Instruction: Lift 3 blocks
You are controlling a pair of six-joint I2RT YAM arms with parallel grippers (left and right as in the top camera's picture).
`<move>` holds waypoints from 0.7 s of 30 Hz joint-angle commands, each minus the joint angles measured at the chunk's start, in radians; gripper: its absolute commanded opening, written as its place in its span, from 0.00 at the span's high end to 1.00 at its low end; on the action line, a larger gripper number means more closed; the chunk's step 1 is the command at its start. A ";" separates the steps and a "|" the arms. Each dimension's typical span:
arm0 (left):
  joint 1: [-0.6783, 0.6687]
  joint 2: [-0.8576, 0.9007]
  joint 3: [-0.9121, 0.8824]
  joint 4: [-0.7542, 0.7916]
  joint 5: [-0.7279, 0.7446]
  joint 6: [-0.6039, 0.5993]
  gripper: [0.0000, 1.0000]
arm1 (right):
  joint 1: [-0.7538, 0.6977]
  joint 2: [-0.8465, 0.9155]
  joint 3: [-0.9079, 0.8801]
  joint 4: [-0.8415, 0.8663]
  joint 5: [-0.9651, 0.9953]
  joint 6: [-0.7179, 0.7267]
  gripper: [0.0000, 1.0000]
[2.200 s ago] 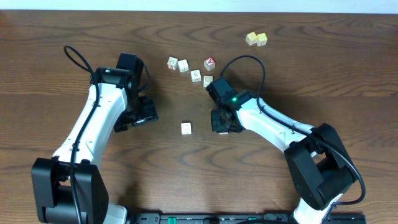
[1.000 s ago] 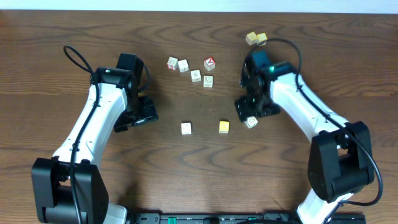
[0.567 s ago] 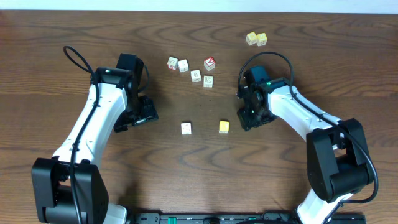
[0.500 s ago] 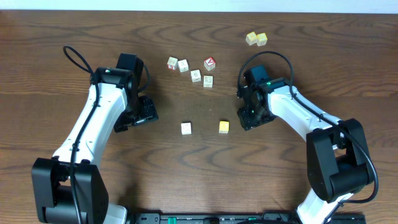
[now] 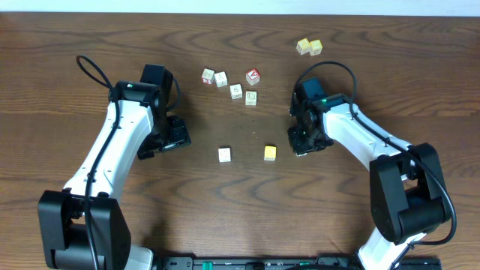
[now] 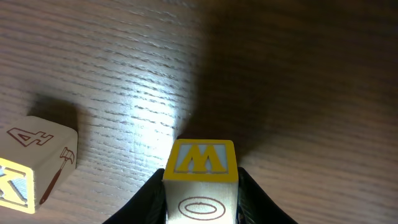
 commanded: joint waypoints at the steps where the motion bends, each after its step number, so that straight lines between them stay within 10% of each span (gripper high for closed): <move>1: 0.001 0.002 -0.004 -0.002 -0.012 -0.002 0.24 | 0.003 -0.011 -0.004 -0.016 0.002 0.114 0.71; 21: 0.001 0.002 -0.004 -0.001 -0.012 -0.002 0.24 | 0.001 -0.012 0.090 -0.135 0.002 0.203 0.42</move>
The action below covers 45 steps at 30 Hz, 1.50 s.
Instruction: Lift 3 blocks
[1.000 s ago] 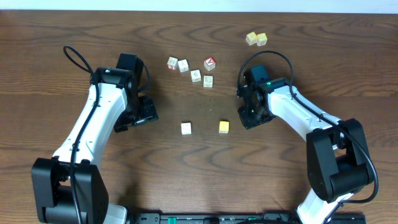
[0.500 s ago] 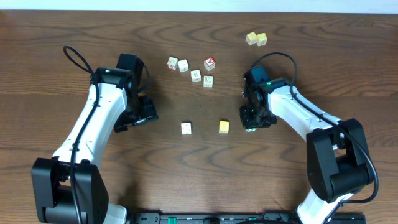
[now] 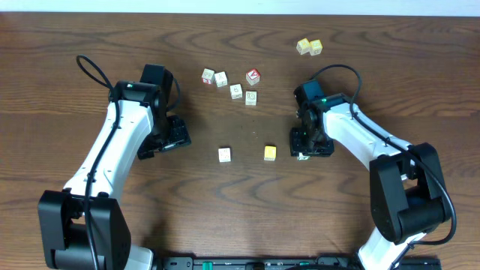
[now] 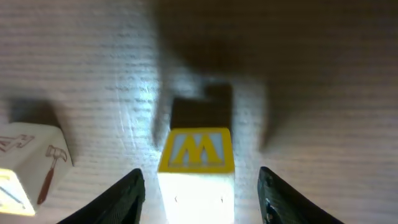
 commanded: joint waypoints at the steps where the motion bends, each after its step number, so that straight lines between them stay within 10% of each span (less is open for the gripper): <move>1: 0.001 0.002 -0.004 -0.001 -0.012 -0.002 0.24 | 0.001 -0.013 0.100 -0.061 0.002 -0.013 0.41; 10: 0.001 0.002 -0.004 0.021 -0.012 -0.002 0.24 | 0.073 -0.011 0.251 -0.165 -0.187 0.026 0.35; 17: 0.001 0.002 -0.004 0.019 -0.012 -0.002 0.24 | 0.240 -0.011 0.133 -0.030 0.045 0.362 0.34; 30: 0.001 0.002 -0.004 0.019 -0.012 -0.002 0.24 | 0.278 -0.011 0.011 0.151 0.107 0.415 0.36; 45: 0.001 0.002 -0.004 0.019 -0.012 -0.002 0.24 | 0.278 -0.011 -0.028 0.190 0.152 0.360 0.64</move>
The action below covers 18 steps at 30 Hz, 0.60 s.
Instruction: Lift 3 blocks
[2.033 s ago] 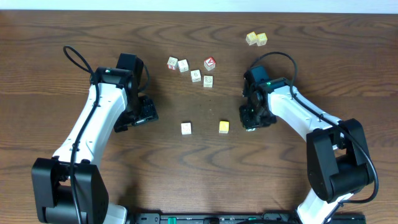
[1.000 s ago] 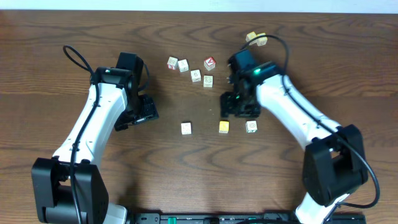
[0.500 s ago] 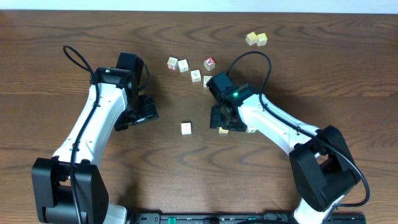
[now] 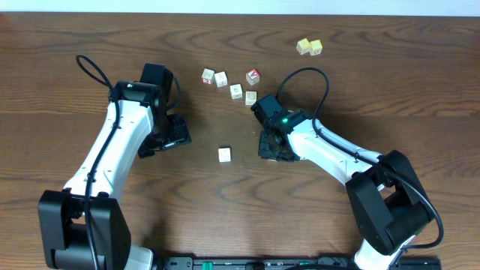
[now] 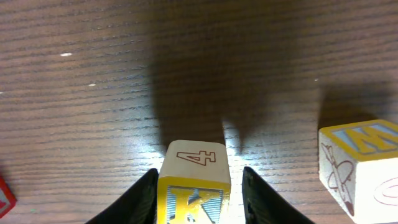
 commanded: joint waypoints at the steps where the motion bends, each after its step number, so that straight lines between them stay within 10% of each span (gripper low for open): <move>1: 0.001 0.002 -0.004 -0.003 -0.012 -0.002 0.24 | 0.017 -0.011 -0.007 0.000 0.029 -0.046 0.64; 18: 0.001 0.002 -0.004 -0.003 -0.012 -0.002 0.24 | -0.026 -0.011 -0.007 -0.040 0.017 -0.169 0.69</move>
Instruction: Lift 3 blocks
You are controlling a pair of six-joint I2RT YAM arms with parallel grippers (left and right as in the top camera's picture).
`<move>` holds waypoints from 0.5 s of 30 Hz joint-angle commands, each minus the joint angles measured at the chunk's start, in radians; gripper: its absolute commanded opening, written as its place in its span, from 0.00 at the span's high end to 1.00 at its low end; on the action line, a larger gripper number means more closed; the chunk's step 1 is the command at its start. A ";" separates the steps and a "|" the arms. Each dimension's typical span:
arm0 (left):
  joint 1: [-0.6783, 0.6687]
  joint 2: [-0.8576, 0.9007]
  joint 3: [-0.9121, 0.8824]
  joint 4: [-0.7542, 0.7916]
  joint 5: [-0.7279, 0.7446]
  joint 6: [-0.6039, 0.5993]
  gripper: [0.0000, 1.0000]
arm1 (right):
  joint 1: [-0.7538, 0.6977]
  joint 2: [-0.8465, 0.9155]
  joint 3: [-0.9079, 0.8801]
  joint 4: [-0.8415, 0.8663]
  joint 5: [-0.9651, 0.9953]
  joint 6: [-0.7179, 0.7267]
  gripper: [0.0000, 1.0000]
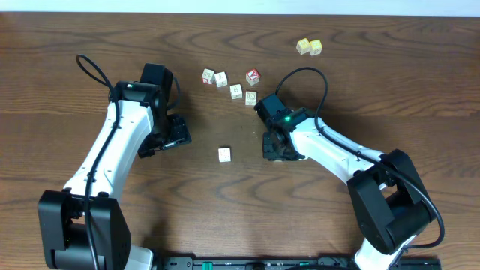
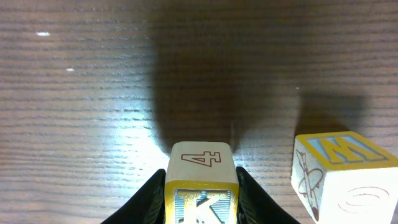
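Observation:
My right gripper [image 2: 201, 182] is shut on a cream block [image 2: 200, 159] with a red "4" on one face and a yellow-framed "K" on the face toward the camera. A block with a yellow-framed "W" and a rocket drawing [image 2: 339, 174] stands just to its right, apart from the fingers. In the overhead view the right gripper [image 1: 274, 147] covers both blocks. A white block [image 1: 224, 154] lies alone to its left. My left gripper [image 1: 171, 139] rests on the table at the left, away from every block; its jaws cannot be made out.
Several lettered blocks [image 1: 236, 91] are scattered behind the right gripper, one of them red-topped [image 1: 253, 76]. Two yellow blocks [image 1: 309, 47] sit at the far right. The right arm's black cable [image 1: 304, 73] arches over the table.
The right fingers, which stood a little apart on either side of the "4"/"K" block, now press against its sides. The gripper has shifted slightly to the right in the overhead view. The left arm is unchanged.
My right gripper was first shut on the "W" block, with the "4" block to its left. Then its fingers stood wide apart with the "W" block resting on the table. Later it straddled the "4"/"K" block, and now it grips that block.

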 commanded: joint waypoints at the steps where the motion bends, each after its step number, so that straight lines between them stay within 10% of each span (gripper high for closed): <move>1: 0.001 0.002 -0.004 -0.003 -0.012 -0.002 0.24 | -0.007 -0.011 -0.007 -0.005 0.010 -0.029 0.69; 15: 0.001 0.002 -0.004 -0.006 -0.012 -0.002 0.24 | -0.050 -0.011 -0.007 0.013 0.018 -0.064 0.73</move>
